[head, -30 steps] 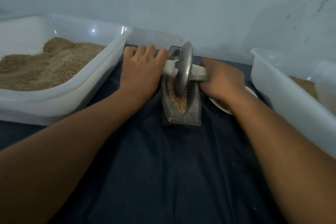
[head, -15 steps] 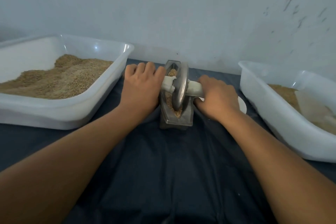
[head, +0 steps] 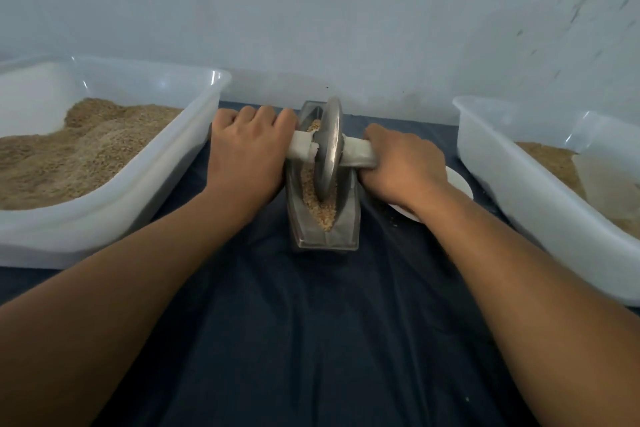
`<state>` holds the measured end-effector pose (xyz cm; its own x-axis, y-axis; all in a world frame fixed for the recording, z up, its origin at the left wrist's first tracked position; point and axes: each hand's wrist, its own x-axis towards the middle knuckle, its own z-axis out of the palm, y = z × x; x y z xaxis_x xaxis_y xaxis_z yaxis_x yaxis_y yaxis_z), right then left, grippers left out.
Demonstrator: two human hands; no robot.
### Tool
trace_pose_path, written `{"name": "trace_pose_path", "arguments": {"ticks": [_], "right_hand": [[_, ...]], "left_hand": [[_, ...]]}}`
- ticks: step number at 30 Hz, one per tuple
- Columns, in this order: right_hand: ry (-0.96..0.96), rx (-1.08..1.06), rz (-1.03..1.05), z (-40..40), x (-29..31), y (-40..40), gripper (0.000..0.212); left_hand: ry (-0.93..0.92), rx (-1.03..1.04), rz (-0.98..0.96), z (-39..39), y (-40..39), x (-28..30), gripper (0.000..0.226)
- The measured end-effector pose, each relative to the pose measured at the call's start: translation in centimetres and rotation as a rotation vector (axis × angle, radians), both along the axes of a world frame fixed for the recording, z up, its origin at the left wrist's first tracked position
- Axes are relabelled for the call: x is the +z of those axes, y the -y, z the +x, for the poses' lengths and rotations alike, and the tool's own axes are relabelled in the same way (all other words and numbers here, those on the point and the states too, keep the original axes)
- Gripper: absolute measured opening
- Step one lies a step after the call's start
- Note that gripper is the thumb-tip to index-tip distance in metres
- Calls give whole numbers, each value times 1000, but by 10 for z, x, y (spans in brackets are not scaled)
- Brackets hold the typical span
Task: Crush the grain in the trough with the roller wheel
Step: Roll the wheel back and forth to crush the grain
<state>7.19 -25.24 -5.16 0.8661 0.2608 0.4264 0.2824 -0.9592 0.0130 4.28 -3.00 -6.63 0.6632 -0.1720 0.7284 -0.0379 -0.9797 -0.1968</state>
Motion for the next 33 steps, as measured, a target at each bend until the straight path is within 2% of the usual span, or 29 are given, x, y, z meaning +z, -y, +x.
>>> {"name": "trace_pose_path", "arguments": {"ticks": [6, 12, 17, 33], "right_hand": [[-30, -37, 2, 26, 3, -4, 20], [-73, -35, 5, 48, 7, -5, 17], [-95, -55, 11, 56, 8, -6, 16], [13, -9, 33, 3, 2, -5, 17]], "left_hand": [[-45, -8, -36, 24, -3, 2, 16], [2, -12, -30, 46, -3, 5, 8], [21, 4, -30, 54, -2, 5, 11], [35, 1, -41, 7, 1, 0, 17]]}}
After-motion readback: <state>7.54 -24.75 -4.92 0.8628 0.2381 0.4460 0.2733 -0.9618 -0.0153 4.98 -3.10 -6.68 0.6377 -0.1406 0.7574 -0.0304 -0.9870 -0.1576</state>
